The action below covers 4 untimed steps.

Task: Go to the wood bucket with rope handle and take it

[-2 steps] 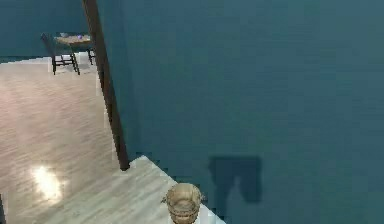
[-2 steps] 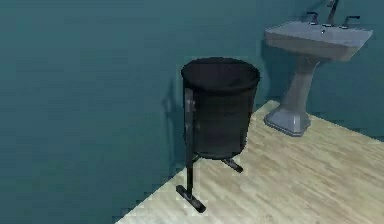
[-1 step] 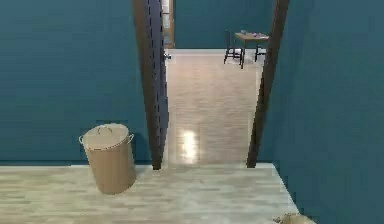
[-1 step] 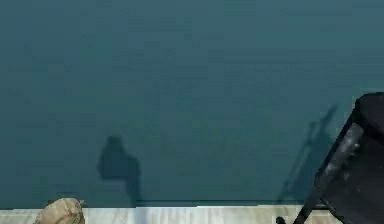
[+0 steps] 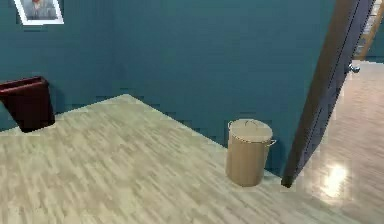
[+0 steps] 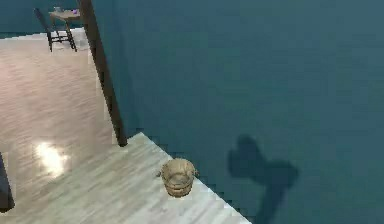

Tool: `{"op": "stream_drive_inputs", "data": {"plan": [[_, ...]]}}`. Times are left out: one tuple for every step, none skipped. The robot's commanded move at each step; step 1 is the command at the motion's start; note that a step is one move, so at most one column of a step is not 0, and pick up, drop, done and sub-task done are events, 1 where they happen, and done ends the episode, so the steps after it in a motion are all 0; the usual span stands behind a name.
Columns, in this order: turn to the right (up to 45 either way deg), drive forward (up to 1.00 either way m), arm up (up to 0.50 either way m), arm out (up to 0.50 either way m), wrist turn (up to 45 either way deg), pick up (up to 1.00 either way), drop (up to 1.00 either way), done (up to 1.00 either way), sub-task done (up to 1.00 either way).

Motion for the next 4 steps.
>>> {"op": "stream_drive_inputs", "data": {"plan": [[45.0,0.0,0.0,0.0,0.0,0.0,0.0,0.0,0.0],[30.0,0.0,0.0,0.0,0.0,0.0,0.0,0.0,0.0],[0.0,0.45,0.0,0.0,0.0,0.0,0.0,0.0,0.0],[-45.0,0.0,0.0,0.0,0.0,0.0,0.0,0.0,0.0]]}}
